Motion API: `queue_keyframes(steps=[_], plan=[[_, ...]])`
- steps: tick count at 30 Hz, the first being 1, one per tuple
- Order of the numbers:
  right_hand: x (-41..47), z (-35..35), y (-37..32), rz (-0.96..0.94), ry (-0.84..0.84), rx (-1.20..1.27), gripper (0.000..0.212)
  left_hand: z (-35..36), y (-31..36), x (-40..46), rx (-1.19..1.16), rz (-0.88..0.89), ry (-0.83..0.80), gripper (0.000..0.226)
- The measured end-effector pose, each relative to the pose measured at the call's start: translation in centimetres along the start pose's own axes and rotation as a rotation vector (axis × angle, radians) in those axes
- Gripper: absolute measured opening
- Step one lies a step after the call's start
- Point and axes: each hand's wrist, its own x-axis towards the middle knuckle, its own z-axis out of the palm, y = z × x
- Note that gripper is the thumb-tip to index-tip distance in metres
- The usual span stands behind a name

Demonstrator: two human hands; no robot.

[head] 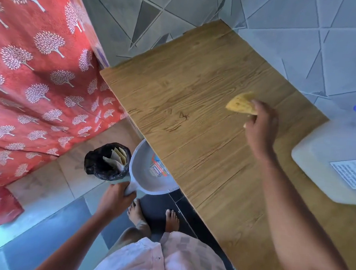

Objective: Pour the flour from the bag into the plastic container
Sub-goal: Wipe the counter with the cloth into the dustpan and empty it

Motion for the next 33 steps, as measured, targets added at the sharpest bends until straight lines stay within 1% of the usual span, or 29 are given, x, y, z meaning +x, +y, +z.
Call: queue_keyframes(steps=[2, 4, 6, 8, 11, 13, 15, 17, 18, 20, 21, 23, 25, 26, 28, 30, 31, 32, 33], plan=[[2.3, 0.7, 4.3, 0.149, -0.043, -0.135, 0.047, 0.6, -0.2, -0.3, 0.006, 0.008, -0.022, 0.018], [2.7, 1.5, 6.2, 0.260, -0.108, -0.198, 0.044, 1.0, -0.4, -0.5, 0.043, 0.024, -0.026, 0.019], [1.0, 2.8, 5.3, 0.264, -0.181, -0.267, 0.042, 1.5, -0.7, -0.8, 0.114, 0.033, -0.016, 0.020], [-2.4, 4.3, 2.3, 0.153, -0.214, -0.260, 0.045, 1.7, -0.5, -1.3, 0.170, 0.049, -0.001, 0.018], [-9.4, 5.4, -3.5, -0.082, -0.266, -0.090, 0.050, 2.1, -0.5, -1.7, 0.206, 0.067, -0.002, 0.017], [-13.9, 5.7, -6.7, -0.213, -0.355, 0.056, 0.050, 2.1, -0.3, -1.8, 0.201, 0.062, 0.001, 0.017], [-17.0, 5.6, -9.1, -0.284, -0.465, 0.234, 0.051, 2.3, 0.0, -2.0, 0.191, 0.061, 0.008, 0.019], [-17.4, 4.9, -10.2, -0.258, -0.506, 0.401, 0.051, 2.3, 0.6, -2.3, 0.209, 0.079, 0.017, 0.021], [-17.0, 4.6, -9.9, -0.209, -0.480, 0.464, 0.049, 2.3, 0.9, -2.4, 0.223, 0.086, 0.020, 0.022], [-15.0, 3.5, -8.3, -0.145, -0.340, 0.501, 0.050, 2.2, 1.1, -2.4, 0.241, 0.104, 0.029, 0.023], [-13.3, 2.7, -7.1, -0.154, -0.236, 0.452, 0.050, 2.2, 1.0, -2.4, 0.249, 0.111, 0.033, 0.023], [-8.7, 1.6, -3.3, -0.157, -0.052, 0.243, 0.051, 2.4, 1.0, -2.5, 0.259, 0.114, 0.031, 0.022], [-3.1, 0.7, 1.2, -0.094, 0.062, -0.037, 0.047, 2.5, 0.7, -2.7, 0.270, 0.119, 0.035, 0.021], [-0.5, 0.4, 3.5, -0.032, 0.088, -0.159, 0.045, 2.6, 0.6, -2.7, 0.276, 0.122, 0.040, 0.021], [3.5, -0.1, 8.1, 0.147, 0.062, -0.318, 0.040, 2.9, 0.7, -2.9, 0.278, 0.118, 0.041, 0.021], [5.4, -0.4, 11.1, 0.341, -0.013, -0.353, 0.039, 3.0, 0.9, -3.0, 0.275, 0.118, 0.043, 0.023], [5.5, -0.2, 11.6, 0.403, -0.052, -0.340, 0.038, 3.1, 1.0, -3.1, 0.275, 0.117, 0.045, 0.024], [5.2, 0.2, 11.4, 0.421, -0.089, -0.332, 0.036, 3.0, 1.0, -3.2, 0.277, 0.117, 0.047, 0.026], [4.3, 0.8, 10.6, 0.393, -0.116, -0.323, 0.035, 3.0, 1.0, -3.4, 0.275, 0.124, 0.049, 0.027]])
